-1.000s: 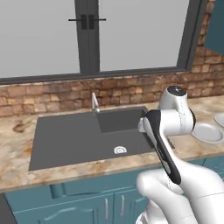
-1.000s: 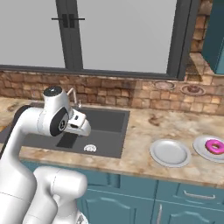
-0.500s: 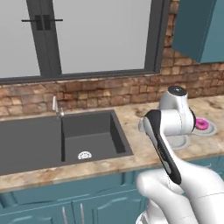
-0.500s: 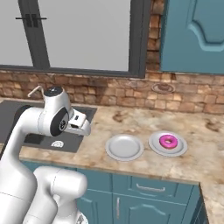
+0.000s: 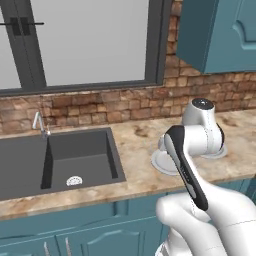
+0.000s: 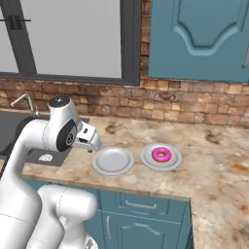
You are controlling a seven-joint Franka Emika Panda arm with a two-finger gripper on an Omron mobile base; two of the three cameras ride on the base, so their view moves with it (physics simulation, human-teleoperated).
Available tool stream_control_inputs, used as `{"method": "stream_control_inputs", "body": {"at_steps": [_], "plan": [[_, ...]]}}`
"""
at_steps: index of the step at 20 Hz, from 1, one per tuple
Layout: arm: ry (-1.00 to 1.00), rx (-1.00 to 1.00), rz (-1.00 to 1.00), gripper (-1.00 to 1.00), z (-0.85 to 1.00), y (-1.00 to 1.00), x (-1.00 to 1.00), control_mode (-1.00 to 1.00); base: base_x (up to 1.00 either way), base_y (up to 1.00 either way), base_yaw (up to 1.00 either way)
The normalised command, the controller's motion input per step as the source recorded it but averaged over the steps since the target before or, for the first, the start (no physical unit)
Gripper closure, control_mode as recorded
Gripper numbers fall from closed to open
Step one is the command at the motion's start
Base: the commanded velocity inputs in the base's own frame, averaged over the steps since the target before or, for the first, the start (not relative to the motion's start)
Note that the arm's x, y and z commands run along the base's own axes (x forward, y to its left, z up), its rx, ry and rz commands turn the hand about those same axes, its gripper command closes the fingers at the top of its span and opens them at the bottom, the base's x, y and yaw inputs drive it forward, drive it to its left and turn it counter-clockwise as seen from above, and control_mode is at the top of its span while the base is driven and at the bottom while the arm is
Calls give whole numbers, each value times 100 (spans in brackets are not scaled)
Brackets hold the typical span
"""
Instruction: Move the dessert items from the plate to the tray.
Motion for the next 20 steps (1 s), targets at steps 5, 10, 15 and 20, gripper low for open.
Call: {"method": "stream_control_inputs", "body": {"at_steps": [5,10,15,20], "plan": [[0,0,0,-100,0,0,0,100,13,-48,0],[0,0,0,-100,0,0,0,100,22,-53,0],[0,0,0,-100,0,0,0,100,28,-51,0],[0,0,0,-100,0,0,0,100,29,-45,0]]}}
